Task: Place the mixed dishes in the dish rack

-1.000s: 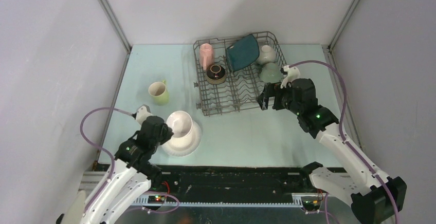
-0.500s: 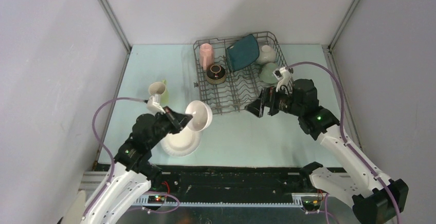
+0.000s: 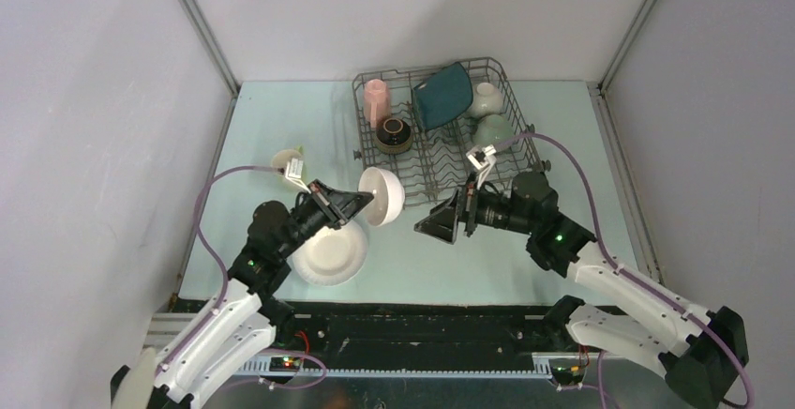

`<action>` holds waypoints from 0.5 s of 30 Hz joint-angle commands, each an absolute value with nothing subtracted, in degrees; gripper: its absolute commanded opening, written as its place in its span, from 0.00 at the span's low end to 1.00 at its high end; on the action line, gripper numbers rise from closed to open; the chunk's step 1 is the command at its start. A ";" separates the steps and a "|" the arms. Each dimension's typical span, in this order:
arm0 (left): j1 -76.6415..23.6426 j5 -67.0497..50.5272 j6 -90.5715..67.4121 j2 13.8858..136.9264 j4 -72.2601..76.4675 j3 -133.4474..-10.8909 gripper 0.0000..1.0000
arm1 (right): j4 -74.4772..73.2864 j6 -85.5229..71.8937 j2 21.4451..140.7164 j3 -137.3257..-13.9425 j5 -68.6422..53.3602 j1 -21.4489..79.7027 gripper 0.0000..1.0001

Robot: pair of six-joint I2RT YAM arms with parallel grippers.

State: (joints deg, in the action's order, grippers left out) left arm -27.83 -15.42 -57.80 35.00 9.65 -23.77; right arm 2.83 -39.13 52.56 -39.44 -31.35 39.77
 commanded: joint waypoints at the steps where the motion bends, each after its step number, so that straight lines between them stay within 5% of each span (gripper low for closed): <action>1: -28.88 -16.45 -60.03 35.71 14.88 -25.50 0.00 | 16.82 -41.91 54.60 -39.64 -26.65 44.71 1.00; 11: -31.13 -13.67 -59.04 36.95 12.50 -26.43 0.00 | 21.63 -41.69 60.26 -42.34 -17.52 50.14 1.00; 15: -32.13 -12.14 -57.96 37.59 11.74 -26.73 0.00 | 22.62 -43.30 61.52 -42.62 -15.22 51.08 0.92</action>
